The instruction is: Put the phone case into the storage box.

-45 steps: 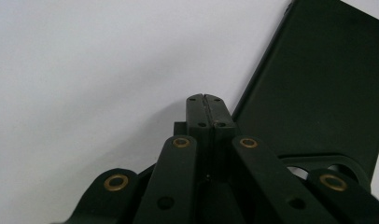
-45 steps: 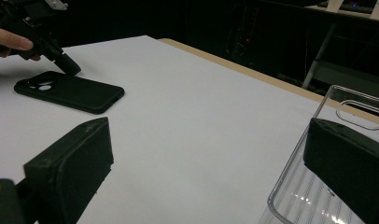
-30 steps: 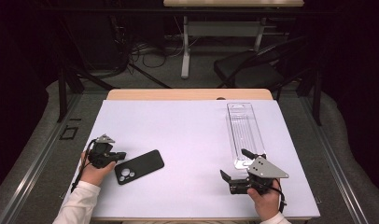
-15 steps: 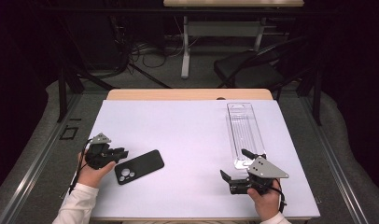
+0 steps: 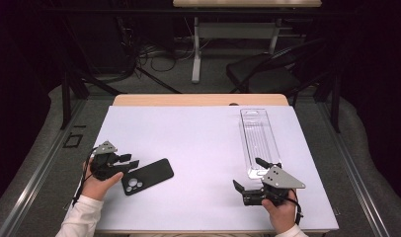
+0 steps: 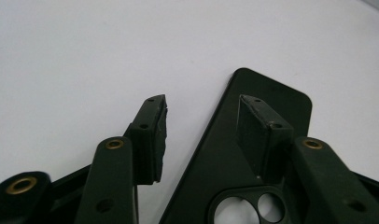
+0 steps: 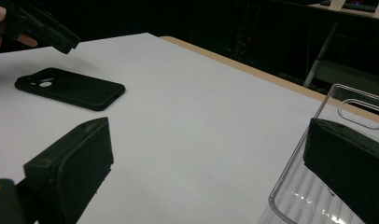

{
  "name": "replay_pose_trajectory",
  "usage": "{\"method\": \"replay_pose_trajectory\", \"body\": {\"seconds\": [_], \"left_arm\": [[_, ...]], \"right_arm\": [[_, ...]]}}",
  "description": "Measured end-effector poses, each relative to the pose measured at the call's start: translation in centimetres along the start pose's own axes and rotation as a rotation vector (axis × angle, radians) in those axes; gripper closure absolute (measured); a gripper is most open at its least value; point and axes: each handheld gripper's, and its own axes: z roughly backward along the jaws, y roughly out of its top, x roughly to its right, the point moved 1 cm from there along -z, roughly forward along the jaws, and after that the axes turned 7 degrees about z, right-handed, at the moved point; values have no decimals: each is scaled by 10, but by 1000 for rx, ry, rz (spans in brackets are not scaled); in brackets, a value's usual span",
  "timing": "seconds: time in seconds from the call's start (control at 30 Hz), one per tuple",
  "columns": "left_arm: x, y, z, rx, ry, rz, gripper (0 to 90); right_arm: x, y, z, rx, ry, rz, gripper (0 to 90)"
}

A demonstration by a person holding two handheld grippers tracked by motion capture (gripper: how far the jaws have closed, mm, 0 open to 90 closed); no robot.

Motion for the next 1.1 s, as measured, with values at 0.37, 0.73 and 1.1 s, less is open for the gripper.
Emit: {"method": "replay_pose_trajectory", "body": {"seconds": [0.37, 0.73, 1.1], "left_arm": [[13, 5, 2, 16, -38, -31, 359], [21, 9, 0, 28, -57, -29, 88], [23, 10, 0, 18, -56, -41, 4]], "right_arm": [[0, 0, 0, -1, 5, 2, 12], [0, -1, -1, 1, 9, 2, 12], [0, -1, -2, 1, 10, 1, 12]]}}
